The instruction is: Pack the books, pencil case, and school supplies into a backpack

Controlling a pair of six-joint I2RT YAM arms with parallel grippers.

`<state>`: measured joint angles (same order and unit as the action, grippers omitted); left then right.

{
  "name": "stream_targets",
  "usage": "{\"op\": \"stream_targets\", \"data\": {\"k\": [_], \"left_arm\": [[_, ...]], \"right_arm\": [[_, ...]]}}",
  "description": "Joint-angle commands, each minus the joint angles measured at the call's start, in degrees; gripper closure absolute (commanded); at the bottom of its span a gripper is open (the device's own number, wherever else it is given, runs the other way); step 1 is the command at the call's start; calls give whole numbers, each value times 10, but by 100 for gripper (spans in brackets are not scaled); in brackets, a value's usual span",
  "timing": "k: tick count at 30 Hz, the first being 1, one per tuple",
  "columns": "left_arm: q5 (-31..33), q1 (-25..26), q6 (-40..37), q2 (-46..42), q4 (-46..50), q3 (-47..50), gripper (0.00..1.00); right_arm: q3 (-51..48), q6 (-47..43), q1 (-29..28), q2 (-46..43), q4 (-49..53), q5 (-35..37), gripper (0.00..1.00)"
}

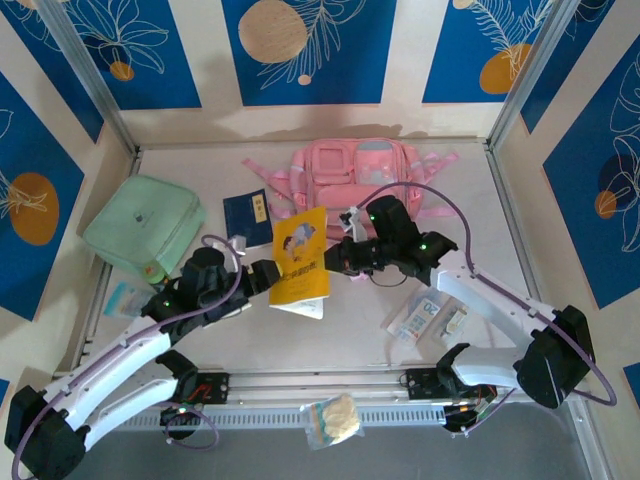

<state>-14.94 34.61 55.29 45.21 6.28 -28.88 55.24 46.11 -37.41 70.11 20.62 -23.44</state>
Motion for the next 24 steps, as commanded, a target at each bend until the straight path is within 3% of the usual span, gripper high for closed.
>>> {"op": "stream_targets", "data": {"k": [1,5,14,24], "left_arm": [[-47,-3,31,8,-68,-6,35],[-88,-3,70,35,-150,6,40],[-99,-2,104,31,-201,3,58],[-98,0,132,12,-229,-1,60]], "right_arm": [[6,2,5,-15,-57,-56,100],[6,5,9,-4,-81,-66,100],[-22,-5,28,22,-95,-69,100],[-37,-49,43,30,-70,-73,100]]}}
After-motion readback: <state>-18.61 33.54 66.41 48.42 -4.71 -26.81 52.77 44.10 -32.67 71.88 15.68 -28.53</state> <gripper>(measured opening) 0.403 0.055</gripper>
